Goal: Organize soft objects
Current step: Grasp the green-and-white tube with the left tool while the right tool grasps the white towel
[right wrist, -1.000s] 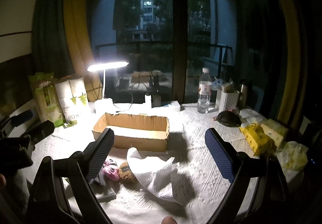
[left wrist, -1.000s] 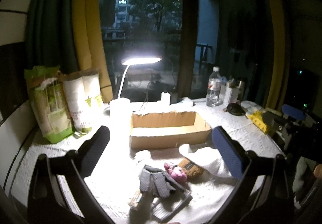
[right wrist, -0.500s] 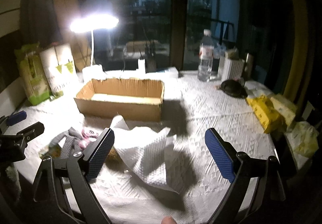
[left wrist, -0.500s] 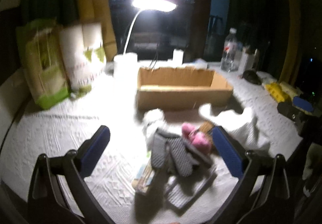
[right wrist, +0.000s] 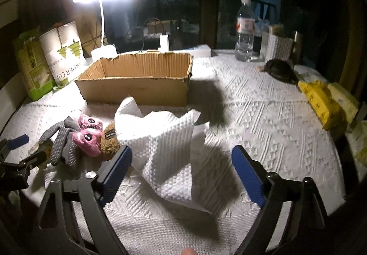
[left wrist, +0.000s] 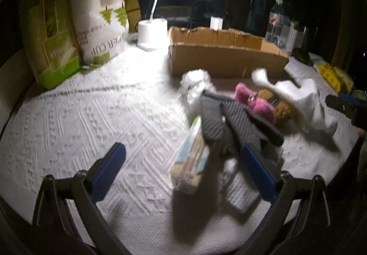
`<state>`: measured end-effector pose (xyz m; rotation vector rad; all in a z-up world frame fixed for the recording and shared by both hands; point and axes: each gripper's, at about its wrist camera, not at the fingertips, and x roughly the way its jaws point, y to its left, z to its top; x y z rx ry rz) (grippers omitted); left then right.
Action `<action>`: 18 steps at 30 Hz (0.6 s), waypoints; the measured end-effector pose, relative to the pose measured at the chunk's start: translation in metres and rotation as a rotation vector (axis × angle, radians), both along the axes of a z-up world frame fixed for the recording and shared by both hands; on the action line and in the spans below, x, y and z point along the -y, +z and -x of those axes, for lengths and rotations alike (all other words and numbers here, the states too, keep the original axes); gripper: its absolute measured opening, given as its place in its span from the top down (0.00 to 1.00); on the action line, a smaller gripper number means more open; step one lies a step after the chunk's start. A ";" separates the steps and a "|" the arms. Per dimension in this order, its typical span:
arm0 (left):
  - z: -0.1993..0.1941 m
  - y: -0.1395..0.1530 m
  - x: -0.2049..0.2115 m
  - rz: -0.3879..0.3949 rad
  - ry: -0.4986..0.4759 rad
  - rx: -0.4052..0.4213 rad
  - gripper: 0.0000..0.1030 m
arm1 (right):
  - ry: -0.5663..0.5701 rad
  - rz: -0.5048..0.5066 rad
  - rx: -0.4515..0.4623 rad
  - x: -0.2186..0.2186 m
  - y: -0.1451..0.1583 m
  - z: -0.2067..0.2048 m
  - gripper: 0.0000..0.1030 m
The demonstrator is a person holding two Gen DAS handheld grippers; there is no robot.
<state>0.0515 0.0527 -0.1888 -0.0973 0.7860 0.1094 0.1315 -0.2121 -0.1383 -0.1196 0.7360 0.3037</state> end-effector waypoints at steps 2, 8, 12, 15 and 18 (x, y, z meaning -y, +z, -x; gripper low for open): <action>-0.004 -0.006 -0.001 0.002 -0.009 -0.019 0.20 | 0.003 -0.016 -0.014 0.001 -0.003 -0.003 0.26; -0.009 -0.017 -0.007 0.060 -0.041 -0.052 0.48 | 0.024 -0.018 -0.035 -0.010 -0.006 -0.011 0.29; -0.006 -0.012 -0.008 0.086 -0.075 -0.039 0.62 | 0.049 -0.013 -0.029 -0.023 -0.006 -0.013 0.36; -0.002 -0.009 -0.010 0.095 -0.088 -0.027 0.70 | 0.074 -0.010 -0.052 -0.032 -0.013 -0.016 0.37; -0.001 -0.007 -0.013 0.107 -0.088 -0.023 0.73 | 0.085 -0.006 -0.072 -0.038 -0.019 -0.019 0.44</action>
